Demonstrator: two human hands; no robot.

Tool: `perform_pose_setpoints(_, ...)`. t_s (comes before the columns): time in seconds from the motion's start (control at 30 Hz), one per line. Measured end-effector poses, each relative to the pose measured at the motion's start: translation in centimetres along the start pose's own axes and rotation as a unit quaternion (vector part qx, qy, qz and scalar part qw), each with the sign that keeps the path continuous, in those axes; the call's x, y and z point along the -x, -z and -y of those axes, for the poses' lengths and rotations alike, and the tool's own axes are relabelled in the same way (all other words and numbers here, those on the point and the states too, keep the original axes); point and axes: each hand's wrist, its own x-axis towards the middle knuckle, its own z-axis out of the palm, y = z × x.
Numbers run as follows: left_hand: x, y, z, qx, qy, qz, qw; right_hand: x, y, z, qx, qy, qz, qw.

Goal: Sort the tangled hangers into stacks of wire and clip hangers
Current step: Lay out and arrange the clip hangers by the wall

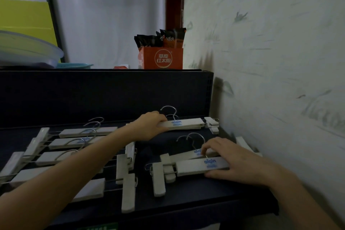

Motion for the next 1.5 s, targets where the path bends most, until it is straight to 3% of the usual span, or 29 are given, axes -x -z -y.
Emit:
perform_pose_setpoints(0.53,-0.4,-2.2,-1.4,-0.024,-0.029,0.039,0.999,3.4,-1.1,0.6,-0.035,-0.022,-0.013,0.999)
perform_pose_setpoints(0.8,-1.2,-2.5,-0.6,-0.085,-0.035,0.042,0.995,3.6,-1.4,0.5,-0.023,-0.017,-0.023,0.999)
perform_pose_setpoints(0.93,-0.4,-2.1,-0.8,-0.119,-0.053,-0.009,0.991,4.1,-1.3,0.6,-0.015,-0.006,-0.028,0.999)
perform_pose_setpoints(1.03,1.2,-2.0,-1.6,-0.057,-0.100,-0.078,0.990,4.2,-1.2,0.8,0.005,-0.010,-0.042,0.999)
perform_pose_setpoints(1.23,4.3,-2.4,-3.3,0.094,-0.119,0.070,0.986,4.2,-0.6,0.9,0.032,0.000,-0.077,0.997)
perform_pose_setpoints(1.37,4.7,-2.2,-3.7,0.152,-0.076,0.101,0.980,4.7,-0.1,1.2,-0.007,0.017,-0.069,0.997)
perform_pose_setpoints(1.5,4.5,-2.2,-3.8,0.228,-0.034,0.124,0.965,6.0,1.7,1.1,-0.049,0.032,-0.113,0.992)
